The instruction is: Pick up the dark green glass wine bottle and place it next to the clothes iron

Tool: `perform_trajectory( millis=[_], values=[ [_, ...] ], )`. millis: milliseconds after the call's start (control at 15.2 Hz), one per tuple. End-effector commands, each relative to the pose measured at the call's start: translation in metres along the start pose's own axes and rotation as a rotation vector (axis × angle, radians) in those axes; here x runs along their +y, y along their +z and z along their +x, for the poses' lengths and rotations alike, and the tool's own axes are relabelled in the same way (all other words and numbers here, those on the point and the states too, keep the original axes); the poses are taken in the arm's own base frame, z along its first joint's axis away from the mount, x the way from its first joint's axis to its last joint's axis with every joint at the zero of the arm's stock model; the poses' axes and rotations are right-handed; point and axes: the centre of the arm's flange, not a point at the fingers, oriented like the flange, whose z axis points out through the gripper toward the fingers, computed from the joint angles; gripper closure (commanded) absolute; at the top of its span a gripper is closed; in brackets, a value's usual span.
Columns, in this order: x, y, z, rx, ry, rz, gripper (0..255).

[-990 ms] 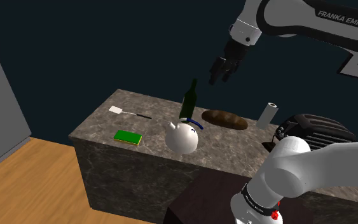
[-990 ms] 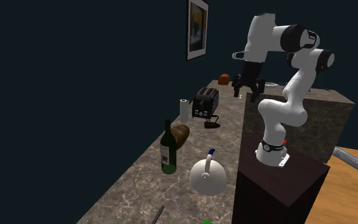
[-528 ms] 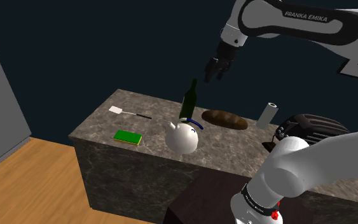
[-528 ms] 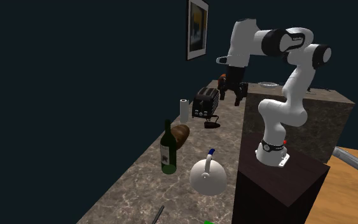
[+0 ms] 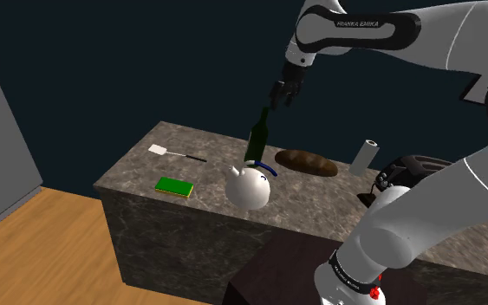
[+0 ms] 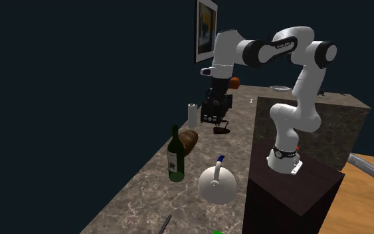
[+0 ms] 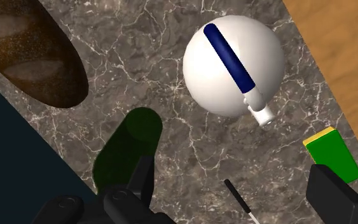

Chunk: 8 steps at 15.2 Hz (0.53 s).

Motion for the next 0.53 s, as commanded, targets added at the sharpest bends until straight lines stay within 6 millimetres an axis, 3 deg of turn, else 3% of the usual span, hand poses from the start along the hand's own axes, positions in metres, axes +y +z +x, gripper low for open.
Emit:
perform_trajectory(
  millis=[0,462],
  values=[
    [0.017,0.011,0.021,-0.014,-0.009,-0.007,0],
    [0.071,0.05,0.09,-0.06,-0.036,-0.027,0]
  ],
)
